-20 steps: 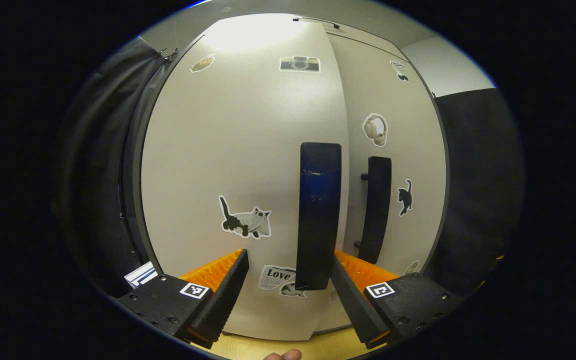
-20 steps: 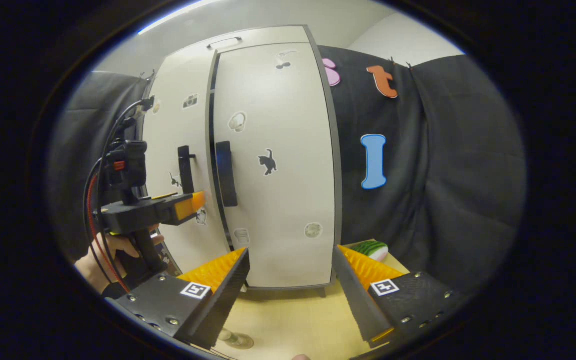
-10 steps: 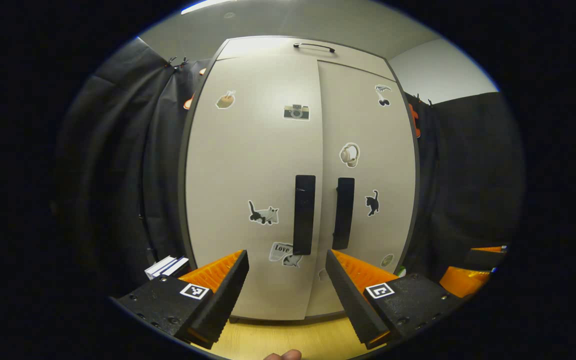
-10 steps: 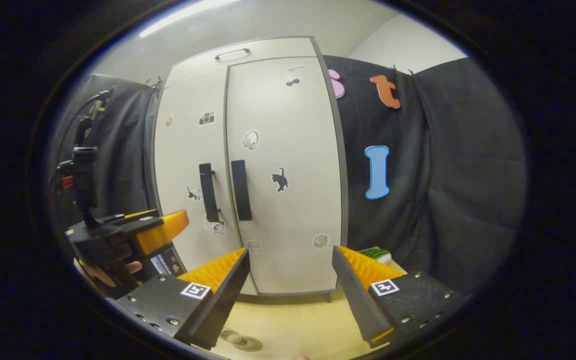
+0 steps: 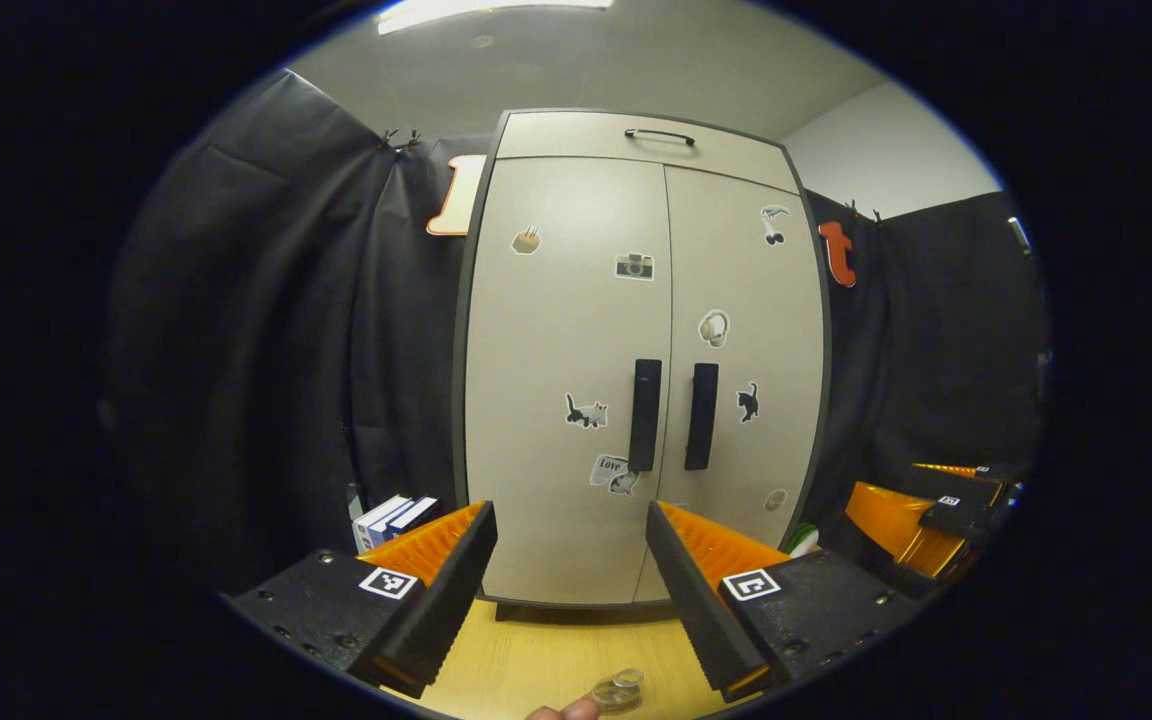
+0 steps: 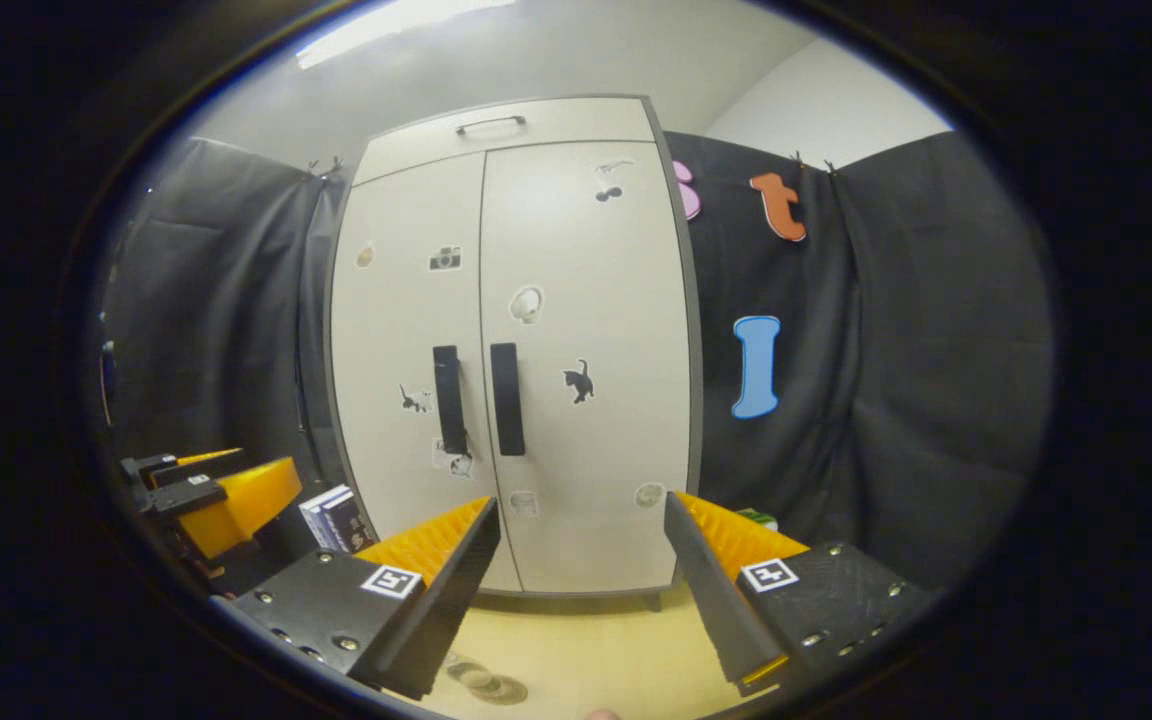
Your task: Grasp the bottle in the cabinet with the left hand and place it on the coaster, then close the right door with the right hand and the left door with the left hand.
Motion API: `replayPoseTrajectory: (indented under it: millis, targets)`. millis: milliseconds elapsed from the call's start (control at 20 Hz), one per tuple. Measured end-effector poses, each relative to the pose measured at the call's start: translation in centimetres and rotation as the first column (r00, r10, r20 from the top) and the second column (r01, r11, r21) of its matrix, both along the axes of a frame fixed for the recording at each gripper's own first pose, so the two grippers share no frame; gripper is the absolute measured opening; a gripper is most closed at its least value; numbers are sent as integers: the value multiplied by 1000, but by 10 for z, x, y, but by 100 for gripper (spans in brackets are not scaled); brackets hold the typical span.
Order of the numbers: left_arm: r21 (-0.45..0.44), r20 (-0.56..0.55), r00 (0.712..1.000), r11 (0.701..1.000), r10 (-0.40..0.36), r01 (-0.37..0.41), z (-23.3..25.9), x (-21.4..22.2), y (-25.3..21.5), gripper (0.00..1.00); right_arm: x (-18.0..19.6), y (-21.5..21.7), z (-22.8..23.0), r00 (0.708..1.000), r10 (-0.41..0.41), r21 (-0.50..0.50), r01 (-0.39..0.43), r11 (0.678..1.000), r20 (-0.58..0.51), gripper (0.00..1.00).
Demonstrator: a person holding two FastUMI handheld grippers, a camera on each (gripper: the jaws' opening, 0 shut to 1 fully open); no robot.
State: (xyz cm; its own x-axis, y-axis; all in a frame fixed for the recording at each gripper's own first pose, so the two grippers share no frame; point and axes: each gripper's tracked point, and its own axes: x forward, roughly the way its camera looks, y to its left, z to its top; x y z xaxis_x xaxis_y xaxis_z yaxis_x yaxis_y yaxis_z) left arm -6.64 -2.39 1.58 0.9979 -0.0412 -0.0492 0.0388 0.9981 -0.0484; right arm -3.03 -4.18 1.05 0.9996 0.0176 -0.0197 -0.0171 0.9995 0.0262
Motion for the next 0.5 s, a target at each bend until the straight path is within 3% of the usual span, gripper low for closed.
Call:
replayPoseTrajectory:
  millis: [500]
  targets:
    - [9,-1,1000,1000,-15,15,-8,-9,1,95,-11,1,-3,1000,-25,-22,25,999,2,100]
